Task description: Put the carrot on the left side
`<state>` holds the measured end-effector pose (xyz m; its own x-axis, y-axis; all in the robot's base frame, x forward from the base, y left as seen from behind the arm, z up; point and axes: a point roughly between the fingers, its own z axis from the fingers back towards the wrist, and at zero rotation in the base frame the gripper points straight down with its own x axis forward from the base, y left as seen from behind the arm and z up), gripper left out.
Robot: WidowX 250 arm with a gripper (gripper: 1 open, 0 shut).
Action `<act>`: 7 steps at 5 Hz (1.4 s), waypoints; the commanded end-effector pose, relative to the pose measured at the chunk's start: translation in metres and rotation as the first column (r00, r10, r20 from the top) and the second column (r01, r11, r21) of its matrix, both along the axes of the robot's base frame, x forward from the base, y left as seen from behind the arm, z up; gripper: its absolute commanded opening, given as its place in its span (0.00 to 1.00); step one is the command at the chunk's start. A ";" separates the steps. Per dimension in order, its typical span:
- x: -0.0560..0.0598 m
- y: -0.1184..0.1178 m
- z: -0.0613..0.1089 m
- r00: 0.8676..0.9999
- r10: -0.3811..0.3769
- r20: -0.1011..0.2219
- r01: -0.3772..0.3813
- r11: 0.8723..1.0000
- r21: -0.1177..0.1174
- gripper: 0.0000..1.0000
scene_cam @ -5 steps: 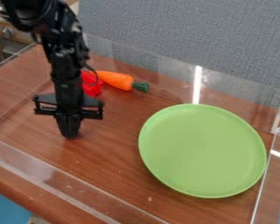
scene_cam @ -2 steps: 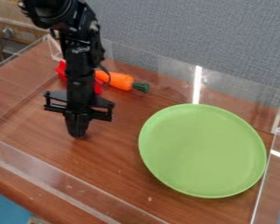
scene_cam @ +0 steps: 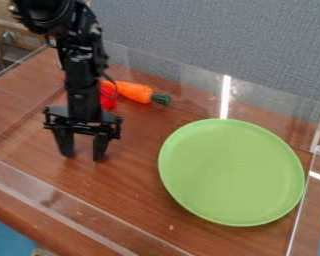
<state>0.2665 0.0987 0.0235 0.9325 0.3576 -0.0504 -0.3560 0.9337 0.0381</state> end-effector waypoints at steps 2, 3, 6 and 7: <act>-0.004 0.000 0.017 0.997 -0.022 0.071 0.025 0.999 -0.045 0.00; -0.006 -0.013 0.017 0.994 -0.054 0.097 0.060 0.996 -0.064 0.00; 0.015 -0.030 0.017 0.994 -0.002 0.106 0.012 0.996 -0.087 0.00; 0.014 -0.025 0.016 0.994 -0.030 0.101 0.039 0.995 -0.089 0.00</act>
